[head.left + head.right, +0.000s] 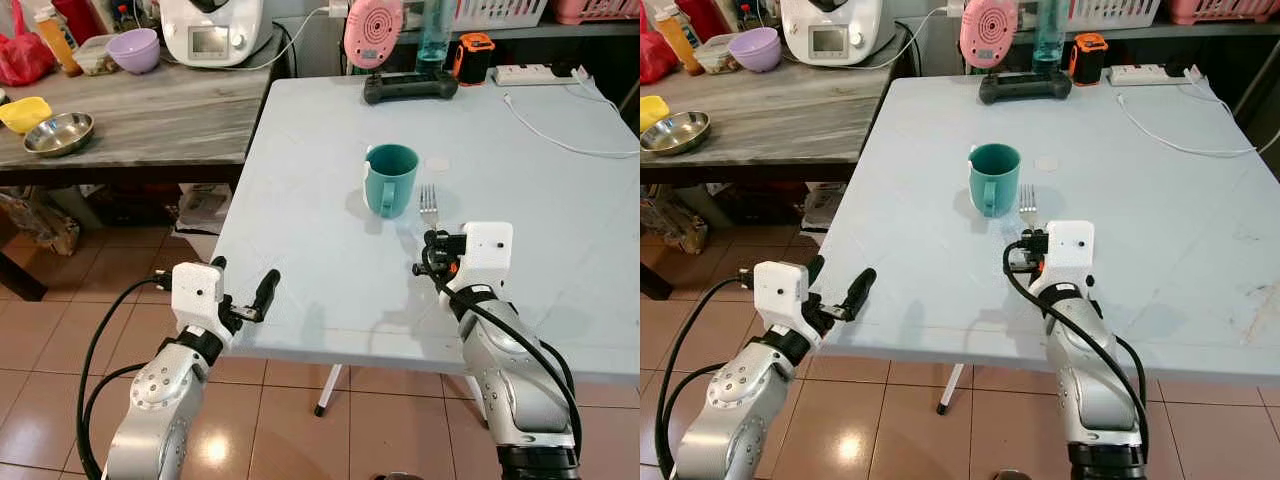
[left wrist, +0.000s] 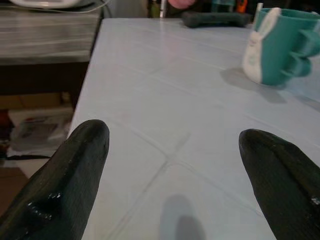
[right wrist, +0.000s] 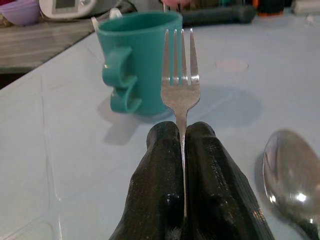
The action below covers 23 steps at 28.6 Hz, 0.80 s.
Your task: Setting the table
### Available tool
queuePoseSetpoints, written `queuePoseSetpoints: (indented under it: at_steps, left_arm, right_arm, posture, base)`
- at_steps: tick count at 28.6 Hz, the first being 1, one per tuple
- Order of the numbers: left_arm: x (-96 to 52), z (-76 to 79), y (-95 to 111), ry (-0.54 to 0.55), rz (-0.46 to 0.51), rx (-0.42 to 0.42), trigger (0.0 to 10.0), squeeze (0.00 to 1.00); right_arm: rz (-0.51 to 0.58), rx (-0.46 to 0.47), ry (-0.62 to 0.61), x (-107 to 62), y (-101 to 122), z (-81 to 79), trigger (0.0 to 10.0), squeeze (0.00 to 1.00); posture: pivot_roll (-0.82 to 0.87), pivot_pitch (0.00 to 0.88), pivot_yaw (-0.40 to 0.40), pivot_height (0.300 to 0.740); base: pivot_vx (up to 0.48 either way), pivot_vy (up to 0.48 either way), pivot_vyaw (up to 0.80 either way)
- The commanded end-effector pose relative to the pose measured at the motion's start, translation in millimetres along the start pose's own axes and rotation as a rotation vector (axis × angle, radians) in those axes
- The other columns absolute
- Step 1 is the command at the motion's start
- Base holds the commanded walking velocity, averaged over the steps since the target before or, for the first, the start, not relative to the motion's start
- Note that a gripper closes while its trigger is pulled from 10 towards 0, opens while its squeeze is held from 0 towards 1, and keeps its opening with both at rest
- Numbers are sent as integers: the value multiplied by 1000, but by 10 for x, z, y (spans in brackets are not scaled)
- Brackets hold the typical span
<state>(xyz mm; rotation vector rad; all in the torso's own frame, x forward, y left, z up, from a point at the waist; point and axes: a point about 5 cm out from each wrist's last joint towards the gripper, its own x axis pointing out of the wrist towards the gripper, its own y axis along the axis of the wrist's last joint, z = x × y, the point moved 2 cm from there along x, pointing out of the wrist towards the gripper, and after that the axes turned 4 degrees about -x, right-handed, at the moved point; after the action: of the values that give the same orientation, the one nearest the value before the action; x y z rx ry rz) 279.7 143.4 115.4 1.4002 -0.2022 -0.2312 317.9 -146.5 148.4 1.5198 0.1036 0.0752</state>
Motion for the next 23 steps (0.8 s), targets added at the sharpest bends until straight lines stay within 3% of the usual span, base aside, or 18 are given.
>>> queuePoseSetpoints:
  at_steps: [1, 10, 23]
  left_arm:
    - [1, -71, 23, 38, 13, 10, 10000, 0]
    - [16, -92, 27, 63, 23, -11, 10000, 0]
    - [32, -118, 42, 66, 33, -9, 10000, 0]
  right_arm:
    - [51, -1, 16, -4, 116, -53, 10000, 0]
    - [56, -3, 10, 19, 120, -50, 10000, 0]
    - [59, 1, 2, 31, 113, -56, 10000, 0]
  posture:
    - [-135, 78, 89, 740]
    - [-132, 73, 85, 740]
    - [-132, 72, 90, 740]
  base:
    - [0, 0, 0]
    - [0, 0, 0]
    - [0, 347, 0]
